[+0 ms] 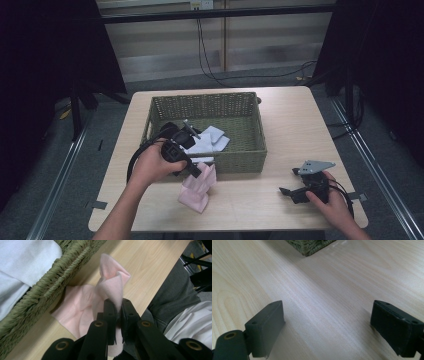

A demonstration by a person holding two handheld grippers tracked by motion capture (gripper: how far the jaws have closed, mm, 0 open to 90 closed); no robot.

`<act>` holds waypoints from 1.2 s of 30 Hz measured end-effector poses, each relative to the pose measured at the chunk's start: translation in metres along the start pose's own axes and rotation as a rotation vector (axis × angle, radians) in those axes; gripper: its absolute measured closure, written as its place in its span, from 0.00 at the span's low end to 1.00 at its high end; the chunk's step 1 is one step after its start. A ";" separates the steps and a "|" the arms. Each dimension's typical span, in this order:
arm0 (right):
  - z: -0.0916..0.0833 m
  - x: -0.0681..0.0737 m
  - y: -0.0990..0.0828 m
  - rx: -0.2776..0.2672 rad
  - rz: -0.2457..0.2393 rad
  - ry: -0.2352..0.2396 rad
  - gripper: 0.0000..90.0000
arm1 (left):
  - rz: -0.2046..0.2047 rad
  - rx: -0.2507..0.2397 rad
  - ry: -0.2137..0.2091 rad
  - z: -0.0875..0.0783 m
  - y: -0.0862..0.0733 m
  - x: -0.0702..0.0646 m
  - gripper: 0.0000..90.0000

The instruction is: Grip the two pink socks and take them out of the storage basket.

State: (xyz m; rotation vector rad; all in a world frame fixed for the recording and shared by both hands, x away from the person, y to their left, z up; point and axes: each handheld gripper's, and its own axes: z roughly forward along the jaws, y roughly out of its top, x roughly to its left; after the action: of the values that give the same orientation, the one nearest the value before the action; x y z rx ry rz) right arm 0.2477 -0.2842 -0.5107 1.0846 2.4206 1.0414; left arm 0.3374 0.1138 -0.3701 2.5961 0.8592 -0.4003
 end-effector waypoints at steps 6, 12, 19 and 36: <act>0.000 0.000 0.000 -0.001 0.000 0.000 0.12 | 0.008 -0.041 0.009 0.000 -0.004 0.004 0.77; 0.000 0.000 0.000 0.000 0.000 0.000 0.12 | 0.028 -0.071 0.071 -0.005 -0.011 0.005 0.61; 0.000 0.000 0.000 0.000 0.000 0.000 0.12 | 0.025 -0.126 0.131 -0.007 -0.027 0.010 0.48; 0.000 0.000 0.000 0.000 0.000 0.000 0.12 | -0.005 -0.183 0.180 -0.012 -0.057 0.027 0.44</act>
State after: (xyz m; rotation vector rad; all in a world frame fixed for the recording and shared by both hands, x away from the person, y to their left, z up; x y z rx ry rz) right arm 0.2477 -0.2842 -0.5107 1.0843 2.4205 1.0416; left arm 0.3255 0.1752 -0.3843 2.4868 0.9160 -0.0845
